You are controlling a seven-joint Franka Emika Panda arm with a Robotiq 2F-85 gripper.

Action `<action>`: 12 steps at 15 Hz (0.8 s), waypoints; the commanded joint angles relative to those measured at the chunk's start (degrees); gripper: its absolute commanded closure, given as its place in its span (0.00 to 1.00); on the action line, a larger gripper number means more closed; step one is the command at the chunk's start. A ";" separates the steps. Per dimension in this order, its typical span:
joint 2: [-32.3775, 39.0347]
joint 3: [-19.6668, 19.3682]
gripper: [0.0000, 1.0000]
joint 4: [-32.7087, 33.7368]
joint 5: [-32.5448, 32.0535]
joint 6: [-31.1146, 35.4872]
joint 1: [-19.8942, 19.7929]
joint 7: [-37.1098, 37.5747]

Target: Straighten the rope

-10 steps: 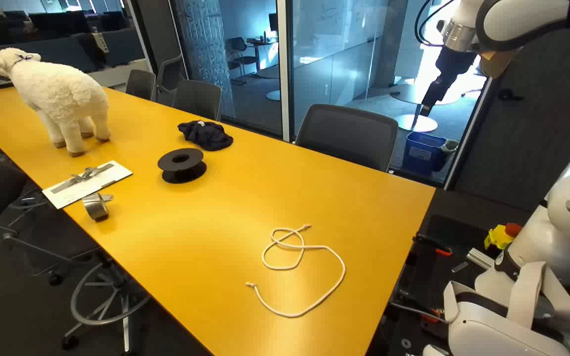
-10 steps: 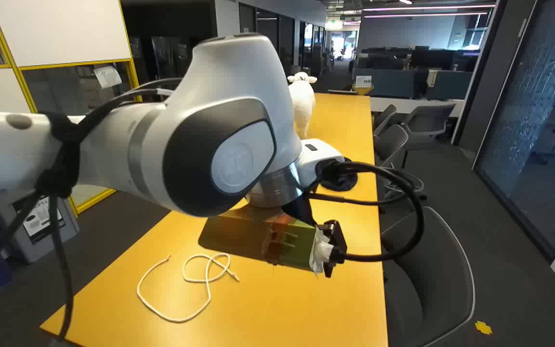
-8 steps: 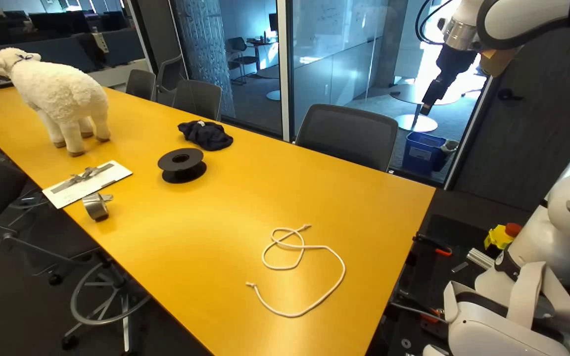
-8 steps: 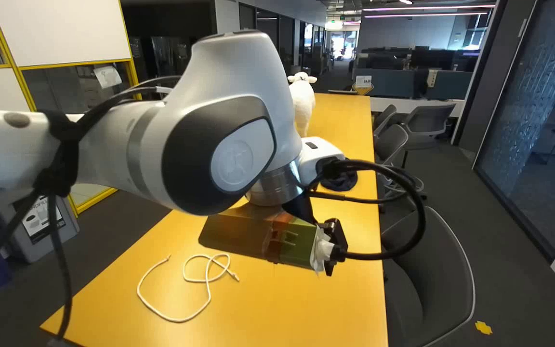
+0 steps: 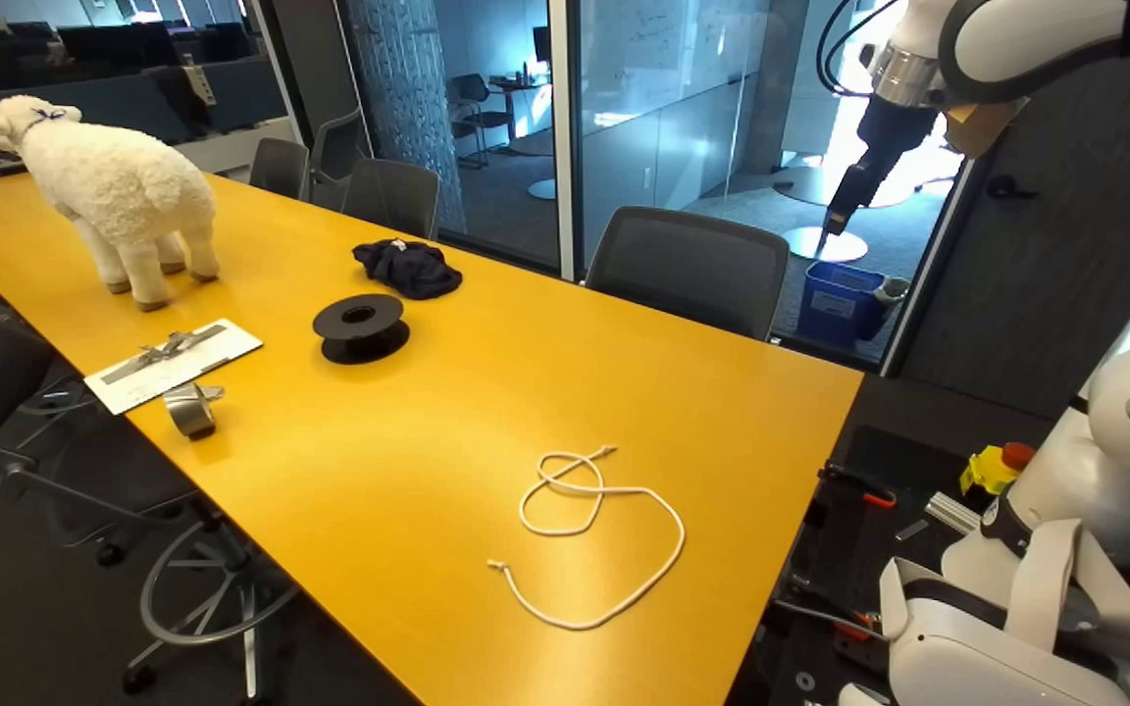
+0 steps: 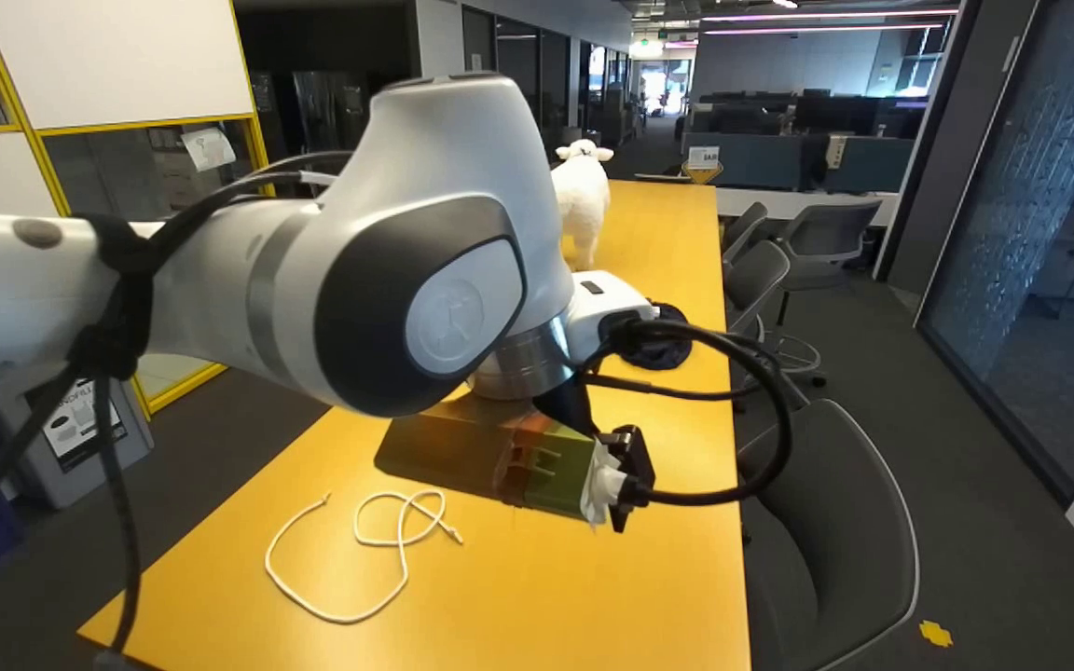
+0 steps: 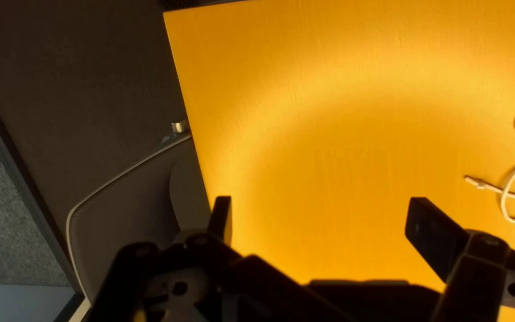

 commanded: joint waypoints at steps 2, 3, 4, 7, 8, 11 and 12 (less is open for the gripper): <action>5.90 5.06 0.00 0.69 8.85 0.55 5.92 8.75; 7.37 6.36 0.00 0.96 11.01 0.83 6.90 11.04; 9.69 8.06 0.00 1.51 13.79 0.72 8.18 14.19; 15.66 11.90 0.00 2.75 20.51 2.07 10.19 23.04; 18.17 12.69 0.00 3.35 22.91 2.91 10.78 25.52; 24.53 14.67 0.00 5.09 29.04 7.22 11.54 32.37; 27.56 15.38 0.00 6.22 30.42 9.10 11.57 34.79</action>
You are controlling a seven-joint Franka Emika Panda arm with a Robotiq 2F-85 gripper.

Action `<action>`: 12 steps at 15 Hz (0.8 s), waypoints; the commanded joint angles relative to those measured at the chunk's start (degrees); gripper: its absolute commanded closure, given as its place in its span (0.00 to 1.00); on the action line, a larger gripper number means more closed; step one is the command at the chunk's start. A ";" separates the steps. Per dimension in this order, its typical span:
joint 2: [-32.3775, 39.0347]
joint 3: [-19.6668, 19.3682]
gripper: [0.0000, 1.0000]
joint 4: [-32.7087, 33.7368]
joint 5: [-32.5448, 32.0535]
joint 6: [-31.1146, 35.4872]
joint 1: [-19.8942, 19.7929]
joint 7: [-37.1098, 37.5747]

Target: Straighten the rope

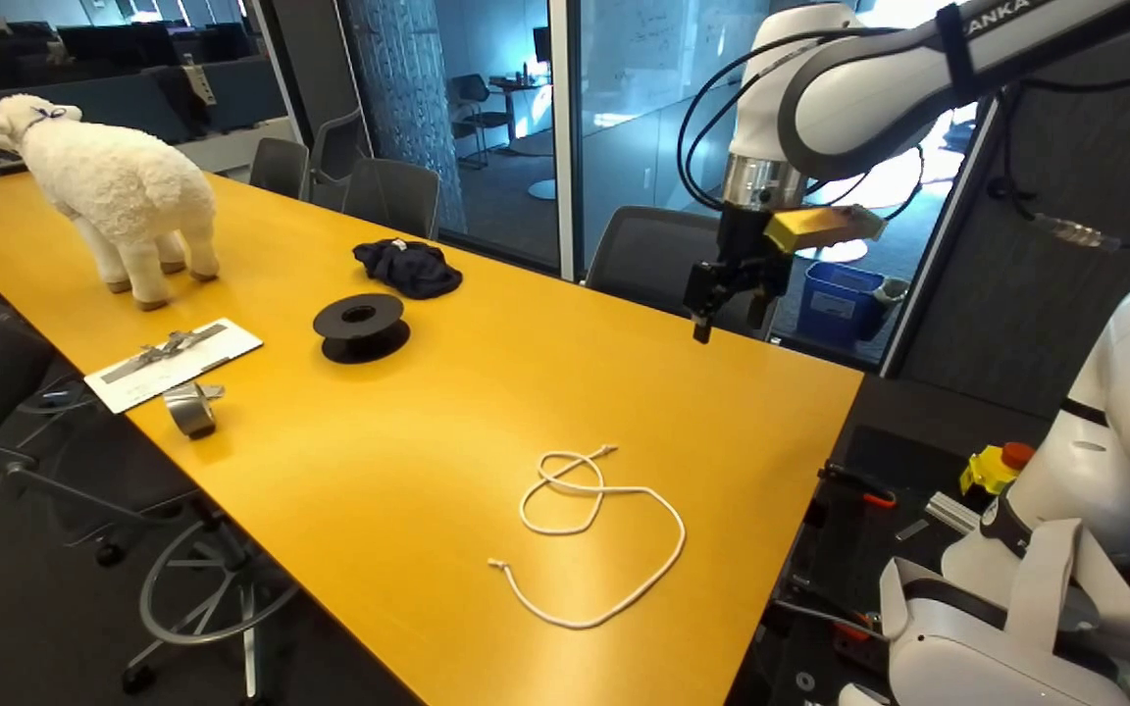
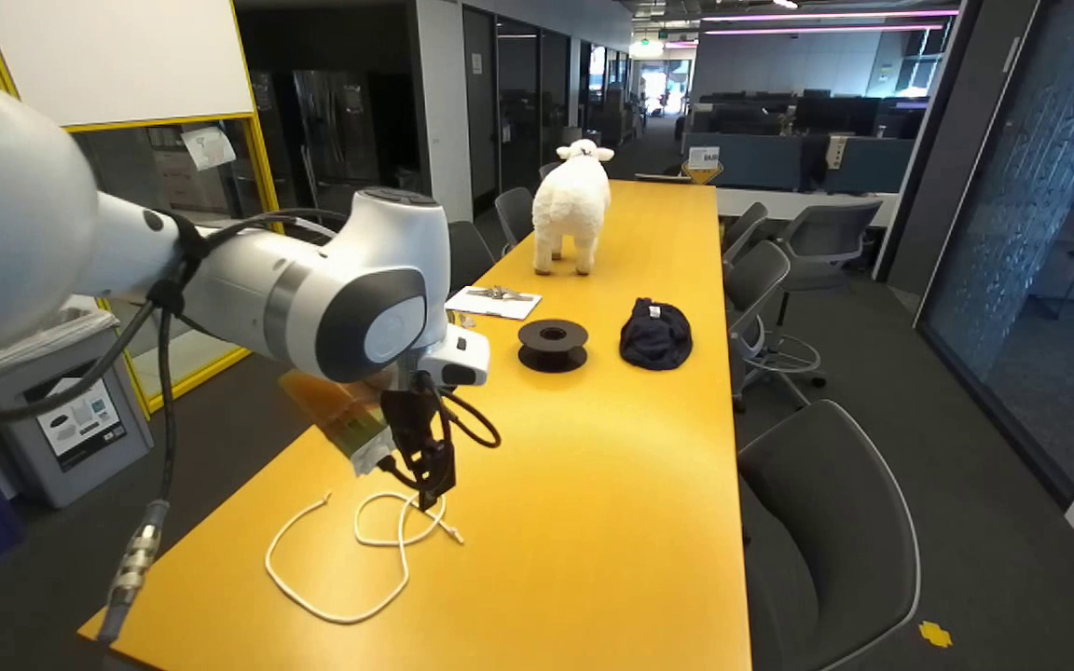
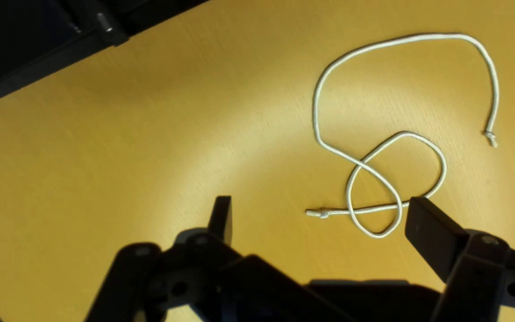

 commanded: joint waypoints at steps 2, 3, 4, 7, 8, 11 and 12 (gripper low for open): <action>13.89 2.45 0.00 6.68 6.37 9.54 0.18 11.30; 16.42 2.77 0.00 8.01 7.07 11.80 0.14 13.78; 19.97 3.04 0.00 9.70 7.31 14.82 0.03 16.30; 28.84 2.62 0.00 14.26 7.16 22.43 0.66 24.40; 31.75 2.25 0.00 15.95 7.47 24.01 1.22 27.17; 38.53 1.14 0.00 19.91 6.34 28.36 3.54 37.46; 40.62 0.78 0.00 21.28 6.02 28.68 4.57 40.06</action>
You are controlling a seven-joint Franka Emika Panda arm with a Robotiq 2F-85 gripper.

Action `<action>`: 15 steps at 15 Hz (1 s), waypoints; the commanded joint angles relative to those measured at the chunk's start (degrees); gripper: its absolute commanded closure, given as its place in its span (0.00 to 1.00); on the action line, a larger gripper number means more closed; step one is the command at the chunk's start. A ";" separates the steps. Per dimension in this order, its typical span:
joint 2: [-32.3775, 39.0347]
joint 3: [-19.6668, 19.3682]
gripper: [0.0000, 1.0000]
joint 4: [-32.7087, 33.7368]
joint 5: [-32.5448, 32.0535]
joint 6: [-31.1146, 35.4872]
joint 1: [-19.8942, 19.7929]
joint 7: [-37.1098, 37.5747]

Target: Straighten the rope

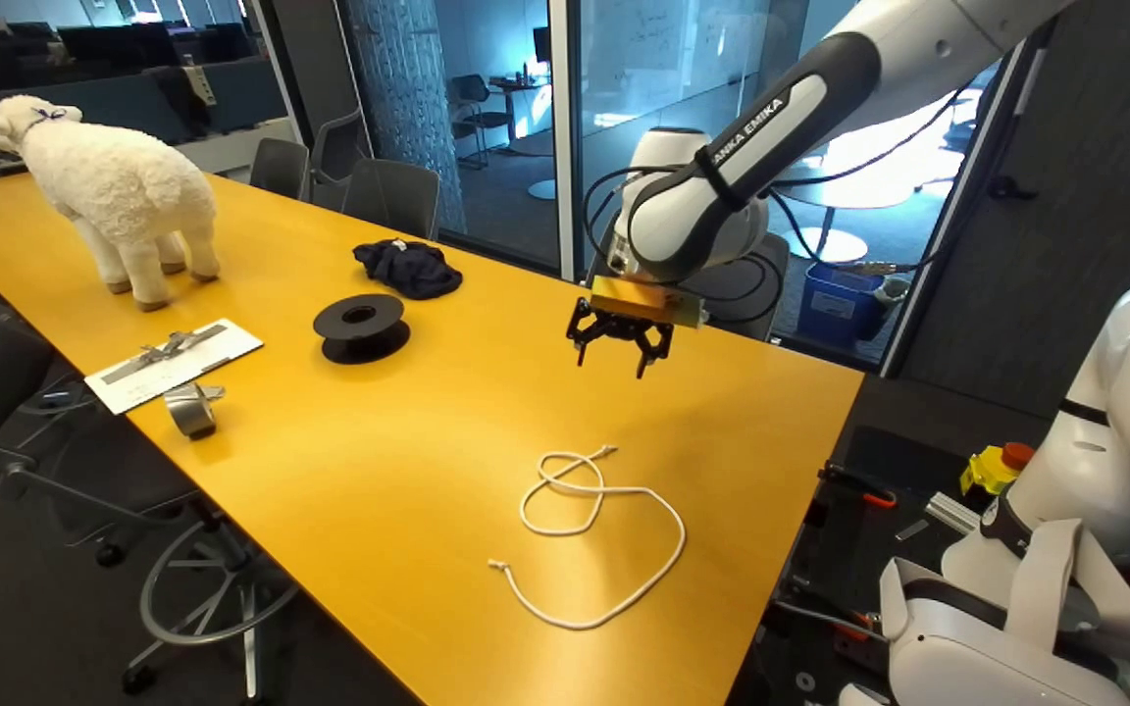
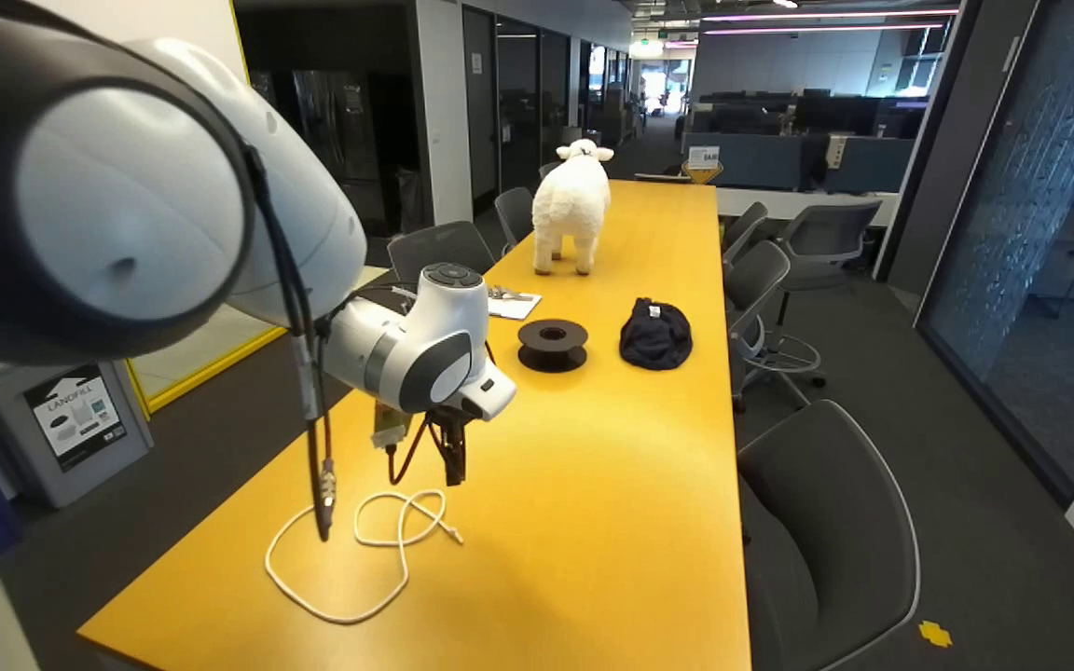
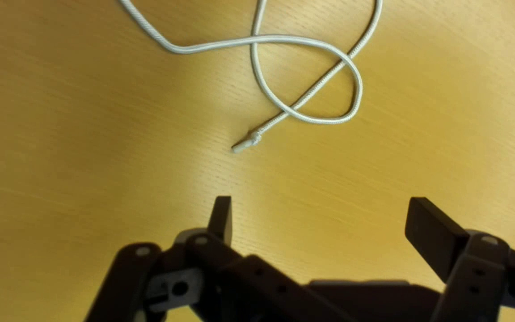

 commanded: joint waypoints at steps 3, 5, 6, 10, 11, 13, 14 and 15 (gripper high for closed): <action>10.90 -1.37 0.00 9.30 1.39 1.32 5.96 14.08; 13.47 -1.23 0.00 10.94 0.83 1.93 8.02 17.12; 14.77 -1.09 0.00 11.67 0.85 2.16 8.98 18.46; 19.69 -1.25 0.00 15.07 0.49 3.05 11.69 22.00; 20.88 -1.17 0.00 15.91 0.61 3.36 11.92 22.10; 23.83 -1.89 0.00 17.92 -0.34 4.08 12.63 22.36; 25.05 -1.73 0.00 18.98 0.13 4.12 12.44 21.87; 26.45 -2.10 0.00 20.20 0.14 4.29 12.52 22.02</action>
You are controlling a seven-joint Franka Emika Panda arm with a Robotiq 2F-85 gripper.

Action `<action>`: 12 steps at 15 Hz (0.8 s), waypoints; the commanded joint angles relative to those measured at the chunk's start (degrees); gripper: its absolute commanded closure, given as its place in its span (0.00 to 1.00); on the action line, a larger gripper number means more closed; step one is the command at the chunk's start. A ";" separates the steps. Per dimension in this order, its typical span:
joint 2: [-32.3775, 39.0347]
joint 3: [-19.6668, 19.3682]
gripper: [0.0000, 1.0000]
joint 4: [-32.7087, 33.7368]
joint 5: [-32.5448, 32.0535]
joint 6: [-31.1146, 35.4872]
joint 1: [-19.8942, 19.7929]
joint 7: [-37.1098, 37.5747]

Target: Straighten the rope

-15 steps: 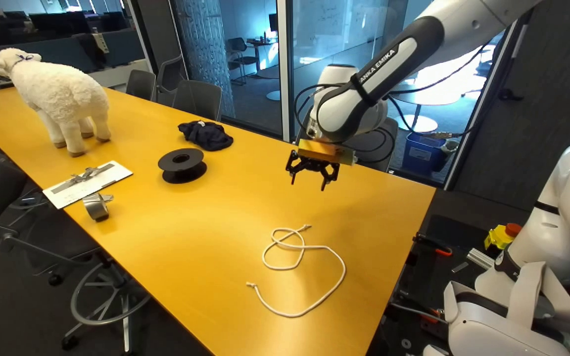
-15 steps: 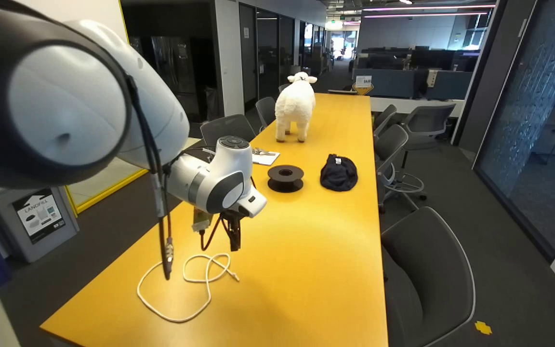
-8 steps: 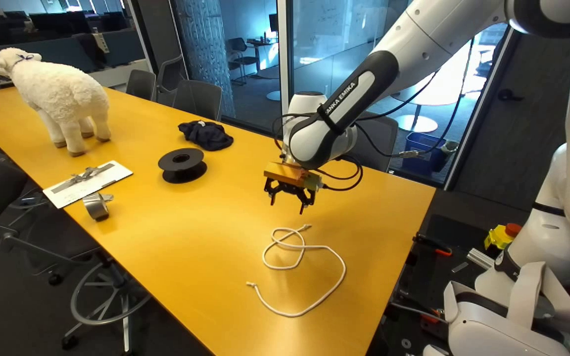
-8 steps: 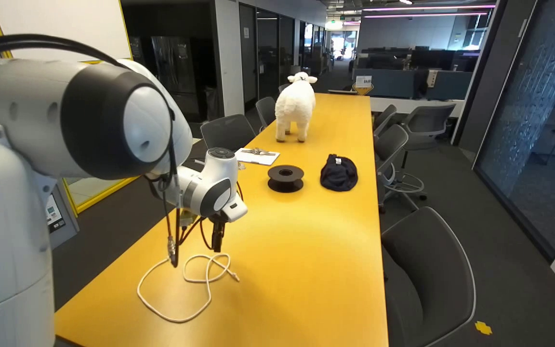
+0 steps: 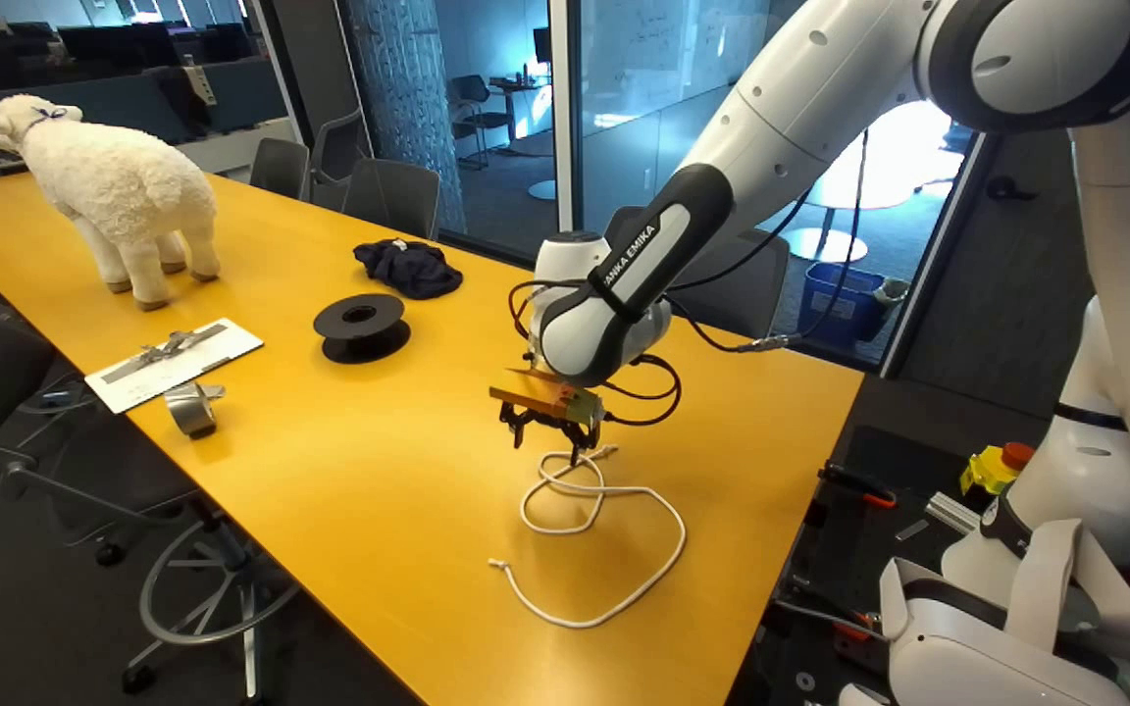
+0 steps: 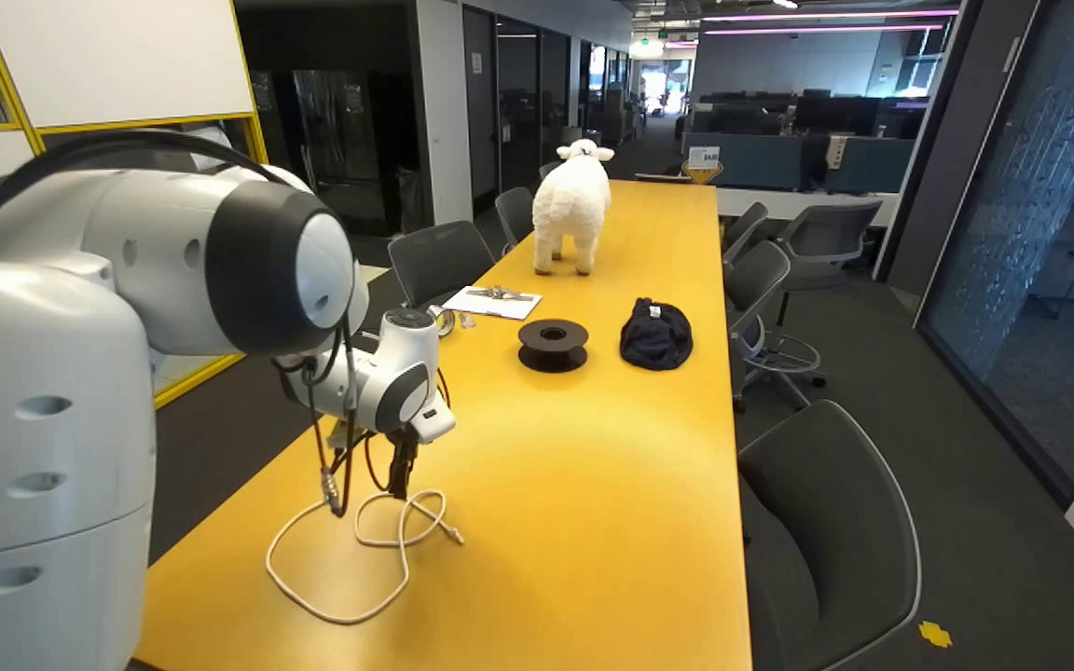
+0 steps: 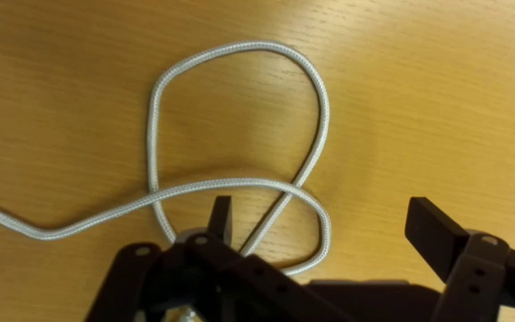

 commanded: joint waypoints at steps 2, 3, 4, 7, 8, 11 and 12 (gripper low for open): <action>6.79 -1.95 0.00 6.99 -0.09 1.44 1.20 0.98; 7.69 -2.12 0.00 7.98 0.01 1.42 1.20 0.94; 8.67 -2.50 0.00 9.04 -0.18 1.51 1.40 1.03; 10.83 -3.45 0.00 11.67 -0.33 0.93 1.72 1.42; 11.28 -3.60 0.00 12.31 -0.29 0.75 1.72 1.27; 12.71 -4.35 0.00 13.87 -0.48 0.50 1.92 1.40; 13.03 -4.53 0.00 14.26 -0.57 0.33 1.96 1.33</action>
